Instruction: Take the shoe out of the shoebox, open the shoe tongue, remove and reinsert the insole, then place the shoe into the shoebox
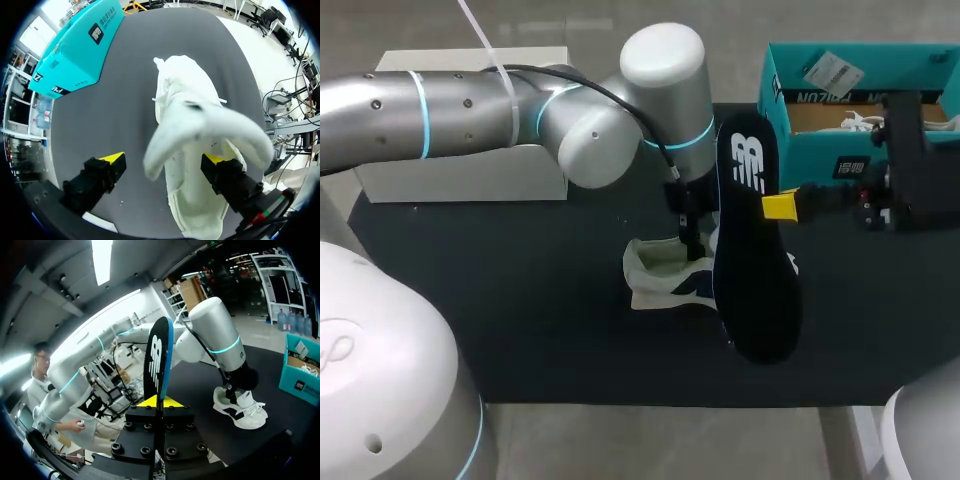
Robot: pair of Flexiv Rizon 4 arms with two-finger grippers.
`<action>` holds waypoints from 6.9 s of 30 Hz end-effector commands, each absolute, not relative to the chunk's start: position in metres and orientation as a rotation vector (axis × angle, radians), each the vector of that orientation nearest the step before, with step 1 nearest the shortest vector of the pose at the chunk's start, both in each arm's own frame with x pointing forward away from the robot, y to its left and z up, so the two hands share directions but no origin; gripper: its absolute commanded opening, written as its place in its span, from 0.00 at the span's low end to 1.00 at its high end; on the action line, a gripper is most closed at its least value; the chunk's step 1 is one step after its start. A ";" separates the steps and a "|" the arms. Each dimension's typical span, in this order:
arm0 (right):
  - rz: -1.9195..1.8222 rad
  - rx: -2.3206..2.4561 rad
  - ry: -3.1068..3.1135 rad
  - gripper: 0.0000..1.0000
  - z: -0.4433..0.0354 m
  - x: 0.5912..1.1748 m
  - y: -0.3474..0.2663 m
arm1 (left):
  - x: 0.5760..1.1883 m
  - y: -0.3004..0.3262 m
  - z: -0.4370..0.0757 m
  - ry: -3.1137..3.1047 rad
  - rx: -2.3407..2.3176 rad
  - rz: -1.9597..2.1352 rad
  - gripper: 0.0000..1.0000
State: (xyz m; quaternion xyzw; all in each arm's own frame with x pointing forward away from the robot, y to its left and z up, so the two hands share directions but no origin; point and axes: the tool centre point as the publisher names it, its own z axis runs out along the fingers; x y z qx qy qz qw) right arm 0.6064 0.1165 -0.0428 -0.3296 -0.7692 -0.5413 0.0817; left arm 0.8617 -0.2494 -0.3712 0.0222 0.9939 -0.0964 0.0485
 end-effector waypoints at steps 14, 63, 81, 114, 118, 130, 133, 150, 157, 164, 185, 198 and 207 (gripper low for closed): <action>-1.792 -1.045 -2.229 0.00 -0.045 0.594 0.119 | 0.865 -0.248 -0.378 3.037 0.113 -0.264 0.00; -1.792 -1.045 -2.229 0.00 -0.045 0.594 0.119 | 0.885 -0.223 -0.322 2.660 2.382 -0.084 0.00; -1.792 -1.045 -2.229 0.00 -0.045 0.594 0.119 | 0.906 -0.228 -0.312 2.197 2.748 0.030 0.00; -1.792 -1.045 -2.229 0.00 -0.045 0.594 0.119 | 0.918 -0.233 -0.325 2.317 2.640 0.204 0.00; -1.792 -1.045 -2.229 0.00 -0.045 0.594 0.119 | 0.921 -0.234 -0.330 2.313 2.663 0.210 0.00; -1.792 -1.045 -2.229 0.00 -0.045 0.594 0.119 | 0.923 -0.240 -0.358 2.347 2.717 0.137 0.00; -1.792 -1.045 -2.229 0.00 -0.045 0.594 0.119 | 0.920 -0.240 -0.363 2.321 2.763 0.134 0.00; -1.792 -1.045 -2.229 0.00 -0.045 0.594 0.119 | 0.914 -0.245 -0.376 2.362 2.743 0.108 0.00; -1.792 -1.045 -2.229 0.00 -0.045 0.594 0.119 | 0.913 -0.248 -0.380 2.392 2.702 0.033 0.00; -1.792 -1.045 -2.229 0.00 -0.045 0.594 0.119 | 0.912 -0.250 -0.383 2.429 2.668 0.009 0.00; -1.792 -1.045 -2.229 0.00 -0.045 0.594 0.119 | 0.921 -0.265 -0.310 2.468 2.178 -0.397 1.00; -1.792 -1.045 -2.229 0.00 -0.045 0.594 0.119 | 0.946 -0.293 -0.234 2.261 1.840 -0.737 1.00; -1.792 -1.045 -2.229 0.00 -0.045 0.594 0.119 | 0.953 -0.312 -0.183 1.997 1.649 -0.960 1.00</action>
